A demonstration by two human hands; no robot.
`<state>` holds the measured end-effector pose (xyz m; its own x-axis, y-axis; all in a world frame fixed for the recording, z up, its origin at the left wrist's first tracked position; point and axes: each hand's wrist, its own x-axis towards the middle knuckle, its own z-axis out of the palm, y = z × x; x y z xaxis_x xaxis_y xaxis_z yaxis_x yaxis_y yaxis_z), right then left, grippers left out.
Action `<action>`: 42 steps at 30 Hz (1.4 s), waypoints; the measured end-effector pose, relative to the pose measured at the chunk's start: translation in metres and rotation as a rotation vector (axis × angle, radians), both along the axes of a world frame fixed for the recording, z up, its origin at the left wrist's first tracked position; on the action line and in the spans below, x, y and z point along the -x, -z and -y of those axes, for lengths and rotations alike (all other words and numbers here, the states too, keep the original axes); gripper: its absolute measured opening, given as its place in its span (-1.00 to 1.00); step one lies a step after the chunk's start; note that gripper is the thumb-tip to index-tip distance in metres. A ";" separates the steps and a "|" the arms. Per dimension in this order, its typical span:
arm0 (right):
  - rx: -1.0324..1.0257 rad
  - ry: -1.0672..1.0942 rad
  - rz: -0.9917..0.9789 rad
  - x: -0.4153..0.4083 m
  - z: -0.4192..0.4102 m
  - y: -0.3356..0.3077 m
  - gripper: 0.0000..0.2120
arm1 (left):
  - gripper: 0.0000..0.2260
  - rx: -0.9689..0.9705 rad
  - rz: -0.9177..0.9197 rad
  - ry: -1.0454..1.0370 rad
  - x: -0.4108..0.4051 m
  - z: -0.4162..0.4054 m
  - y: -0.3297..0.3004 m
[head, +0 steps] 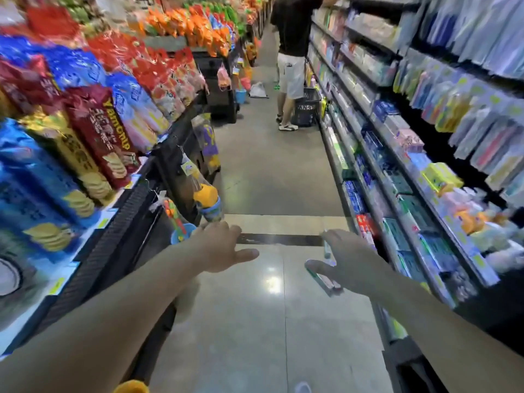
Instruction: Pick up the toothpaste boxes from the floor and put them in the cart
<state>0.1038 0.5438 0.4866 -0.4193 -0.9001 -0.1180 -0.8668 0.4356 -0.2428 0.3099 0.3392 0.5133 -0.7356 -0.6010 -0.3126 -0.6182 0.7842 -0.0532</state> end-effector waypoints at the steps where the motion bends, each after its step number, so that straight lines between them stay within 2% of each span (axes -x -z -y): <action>1: -0.007 -0.009 -0.012 0.013 0.017 0.001 -0.25 | -0.29 -0.004 0.012 -0.024 0.009 0.012 -0.001; 5: -0.004 -0.059 -0.001 0.062 0.083 0.002 -0.18 | -0.29 -0.021 0.041 -0.095 0.052 0.060 -0.011; 11: -0.059 -0.106 -0.029 0.130 0.164 0.002 -0.21 | -0.36 -0.090 0.014 -0.101 0.116 0.128 -0.016; 14: -0.071 -0.088 -0.026 0.163 0.199 0.010 -0.20 | -0.35 -0.066 0.019 -0.094 0.152 0.171 -0.006; 19: -0.105 0.028 0.002 0.220 0.255 0.029 -0.17 | -0.35 -0.098 0.036 0.000 0.226 0.255 0.027; 27: -0.170 0.312 0.003 0.303 0.313 0.045 -0.17 | -0.24 -0.167 0.082 0.281 0.377 0.374 0.056; 33: -0.215 0.537 0.052 0.343 0.300 0.059 -0.29 | -0.19 -0.230 0.139 0.522 0.489 0.385 0.077; 37: -0.244 0.639 0.074 0.375 0.283 0.069 -0.23 | -0.20 -0.236 0.172 0.652 0.554 0.363 0.086; 42: -0.231 0.718 0.110 0.418 0.266 0.085 -0.25 | -0.20 -0.222 0.223 0.739 0.621 0.333 0.086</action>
